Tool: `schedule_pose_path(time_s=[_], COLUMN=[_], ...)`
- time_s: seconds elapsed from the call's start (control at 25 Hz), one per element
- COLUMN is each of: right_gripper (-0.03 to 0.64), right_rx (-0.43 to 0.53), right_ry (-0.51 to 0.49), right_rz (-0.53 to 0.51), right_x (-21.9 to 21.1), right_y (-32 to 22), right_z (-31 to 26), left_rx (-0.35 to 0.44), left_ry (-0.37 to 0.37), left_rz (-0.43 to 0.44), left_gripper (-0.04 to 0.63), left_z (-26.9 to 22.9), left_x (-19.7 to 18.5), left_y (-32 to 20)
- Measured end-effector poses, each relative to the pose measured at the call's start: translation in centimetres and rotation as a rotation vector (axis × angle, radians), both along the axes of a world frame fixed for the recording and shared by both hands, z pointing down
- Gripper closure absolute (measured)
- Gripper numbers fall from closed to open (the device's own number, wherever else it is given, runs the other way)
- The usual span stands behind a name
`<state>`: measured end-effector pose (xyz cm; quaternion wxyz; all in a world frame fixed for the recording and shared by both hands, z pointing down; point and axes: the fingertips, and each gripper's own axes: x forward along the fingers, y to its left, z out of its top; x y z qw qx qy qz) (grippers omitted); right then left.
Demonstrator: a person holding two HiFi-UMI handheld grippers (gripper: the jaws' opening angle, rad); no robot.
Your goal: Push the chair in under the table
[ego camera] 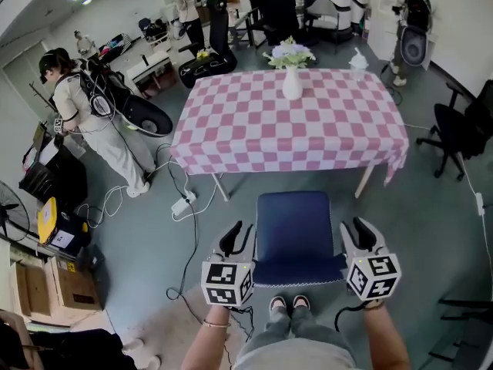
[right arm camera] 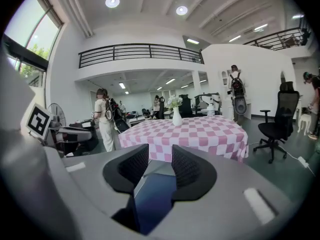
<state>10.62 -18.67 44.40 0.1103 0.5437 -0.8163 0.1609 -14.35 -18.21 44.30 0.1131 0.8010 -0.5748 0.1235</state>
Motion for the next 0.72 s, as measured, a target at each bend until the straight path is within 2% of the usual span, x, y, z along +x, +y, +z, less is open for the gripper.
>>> schedule_pose_path(time_s=[0.12, 0.24, 0.52, 0.72], right_gripper=[0.488, 0.488, 0.488, 0.486], right_rx=[-0.071, -0.152, -0.293, -0.361], right_ry=[0.015, 0.052, 0.220, 0.327], right_rz=[-0.125, -0.298, -0.691, -0.875], right_x=[-1.2, -3.0, -4.7, -4.5], right_y=[1.6, 3.6, 9.4, 12.7], right_z=[2.1, 4.3, 8.6, 11.0], left_rx=[-0.064, -0.134, -0.285, -0.370], left_ry=[-0.019, -0.049, -0.193, -0.326], left_rz=[0.118, 0.280, 0.681, 0.840], left_gripper=[0.483, 0.483, 0.482, 0.477], left_z=[1.9, 4.0, 8.0, 11.1], left_x=[1.8, 4.1, 8.6, 8.6], left_y=[1.2, 2.9, 8.8, 12.5])
